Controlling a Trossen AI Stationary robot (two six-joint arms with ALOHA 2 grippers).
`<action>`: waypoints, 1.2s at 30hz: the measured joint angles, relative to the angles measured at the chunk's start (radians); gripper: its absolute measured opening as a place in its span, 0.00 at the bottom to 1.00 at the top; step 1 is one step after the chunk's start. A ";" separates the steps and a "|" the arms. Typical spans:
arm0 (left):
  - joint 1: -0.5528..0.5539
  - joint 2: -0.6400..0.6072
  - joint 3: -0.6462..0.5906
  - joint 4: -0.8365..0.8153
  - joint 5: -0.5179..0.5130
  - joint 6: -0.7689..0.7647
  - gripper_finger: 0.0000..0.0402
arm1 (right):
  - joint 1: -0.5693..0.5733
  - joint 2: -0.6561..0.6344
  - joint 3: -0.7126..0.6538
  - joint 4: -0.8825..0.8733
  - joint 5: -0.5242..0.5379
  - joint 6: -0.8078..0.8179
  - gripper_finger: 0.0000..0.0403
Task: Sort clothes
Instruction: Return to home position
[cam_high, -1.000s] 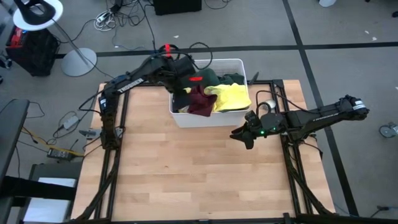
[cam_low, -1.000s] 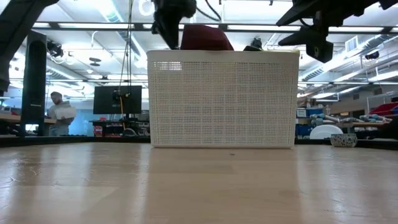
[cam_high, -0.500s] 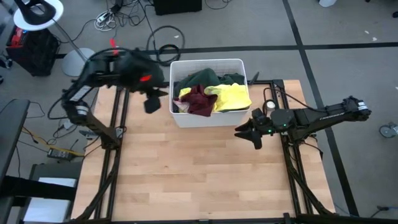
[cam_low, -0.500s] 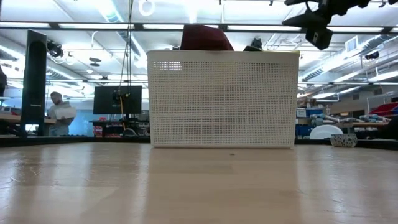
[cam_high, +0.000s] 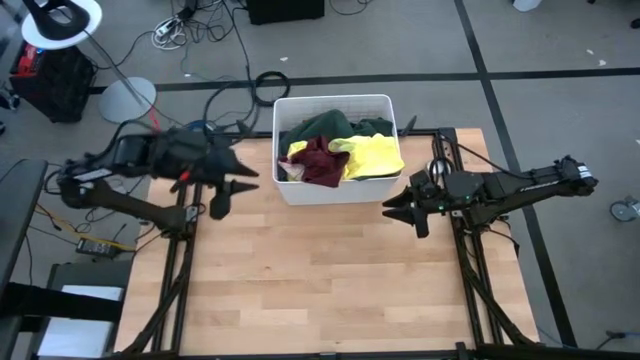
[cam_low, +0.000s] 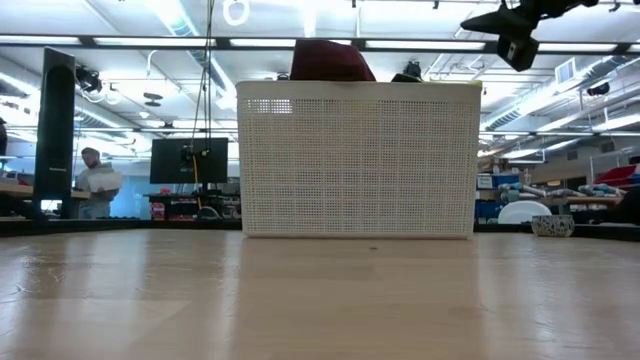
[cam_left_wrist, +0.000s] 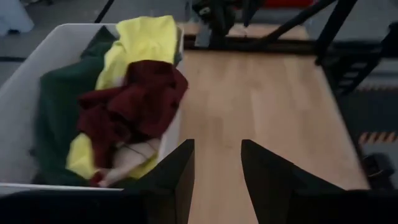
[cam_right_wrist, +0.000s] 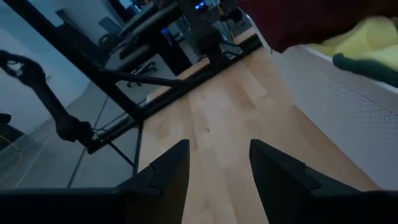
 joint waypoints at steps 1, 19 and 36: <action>-0.013 -0.041 -0.066 0.049 0.000 -0.019 0.34 | 0.000 0.000 0.000 -0.004 0.000 -0.009 0.42; -0.089 -0.620 -1.017 0.715 0.008 -0.138 0.34 | 0.000 -0.048 -0.024 -0.188 -0.018 -0.195 0.42; -0.084 -0.648 -1.229 0.969 -0.091 -0.193 0.34 | -0.001 -0.043 -0.235 -0.052 0.022 -0.116 0.42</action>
